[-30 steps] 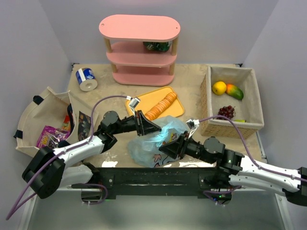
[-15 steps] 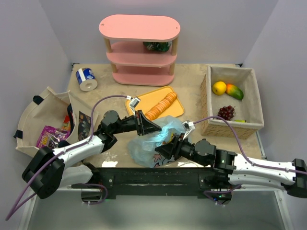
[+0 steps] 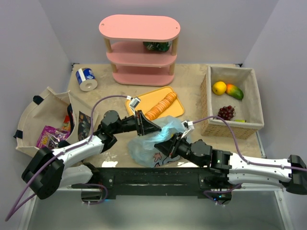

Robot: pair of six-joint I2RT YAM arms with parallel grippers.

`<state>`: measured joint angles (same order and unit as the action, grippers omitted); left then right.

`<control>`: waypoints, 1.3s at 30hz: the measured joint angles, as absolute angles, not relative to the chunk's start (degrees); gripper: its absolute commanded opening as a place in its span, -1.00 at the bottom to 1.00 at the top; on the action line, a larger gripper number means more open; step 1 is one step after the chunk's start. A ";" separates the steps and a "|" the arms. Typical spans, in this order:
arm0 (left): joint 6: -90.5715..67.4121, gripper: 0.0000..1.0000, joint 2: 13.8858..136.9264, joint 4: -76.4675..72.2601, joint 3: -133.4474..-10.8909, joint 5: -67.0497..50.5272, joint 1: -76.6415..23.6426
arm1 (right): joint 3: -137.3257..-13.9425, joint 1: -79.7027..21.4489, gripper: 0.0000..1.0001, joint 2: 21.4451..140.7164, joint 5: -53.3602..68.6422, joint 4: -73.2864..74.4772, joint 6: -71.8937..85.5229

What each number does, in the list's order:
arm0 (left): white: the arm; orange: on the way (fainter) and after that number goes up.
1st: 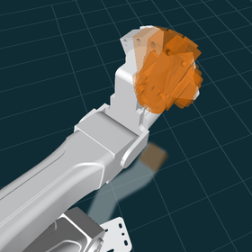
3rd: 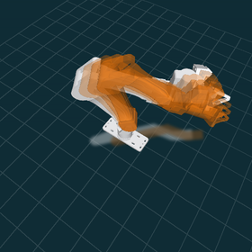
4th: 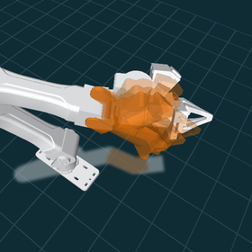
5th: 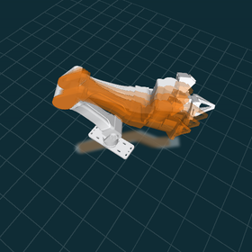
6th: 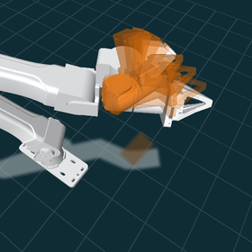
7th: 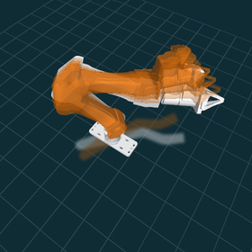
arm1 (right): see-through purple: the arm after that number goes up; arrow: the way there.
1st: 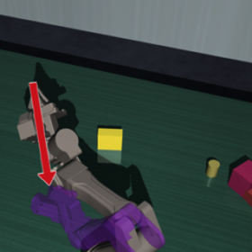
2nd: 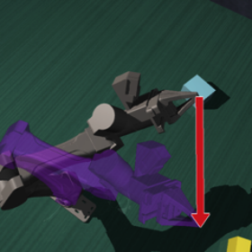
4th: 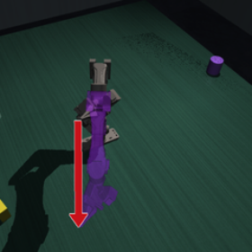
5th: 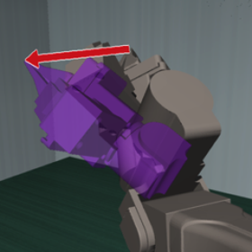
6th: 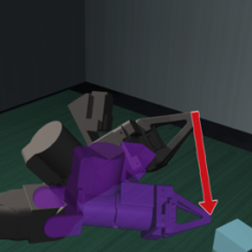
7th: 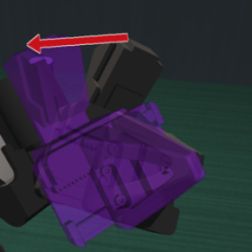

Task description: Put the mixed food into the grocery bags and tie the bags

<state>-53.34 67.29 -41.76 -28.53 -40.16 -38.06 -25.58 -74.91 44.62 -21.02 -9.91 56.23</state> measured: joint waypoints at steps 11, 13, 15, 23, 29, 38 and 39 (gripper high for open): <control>-52.82 -1.00 66.72 -41.06 -29.02 -40.10 -37.30 | -24.88 -75.00 -1.00 38.79 -23.40 -5.52 57.60; -52.49 -1.00 66.72 -40.49 -29.91 -40.18 -35.90 | -24.88 -75.00 -1.00 37.65 -24.23 -2.57 57.91; -51.79 -1.00 66.72 -39.29 -31.35 -40.27 -34.15 | -24.88 -75.00 -1.00 35.64 -25.76 1.02 58.24; -49.36 -1.00 66.70 -34.83 -33.54 -43.33 -26.11 | -25.65 -75.00 -1.00 28.75 -33.93 11.92 58.30; -47.13 -1.00 66.74 -31.81 -33.54 -46.06 -19.62 | -27.29 -75.00 -1.00 28.71 -39.97 20.16 59.44; -46.65 -1.00 66.85 -30.76 -31.86 -51.88 -9.28 | -28.29 -75.37 -1.00 25.06 -44.80 27.62 62.72; -46.44 -1.00 66.83 -30.70 -31.77 -52.14 -8.64 | -28.69 -75.40 -1.00 24.62 -45.50 28.51 62.94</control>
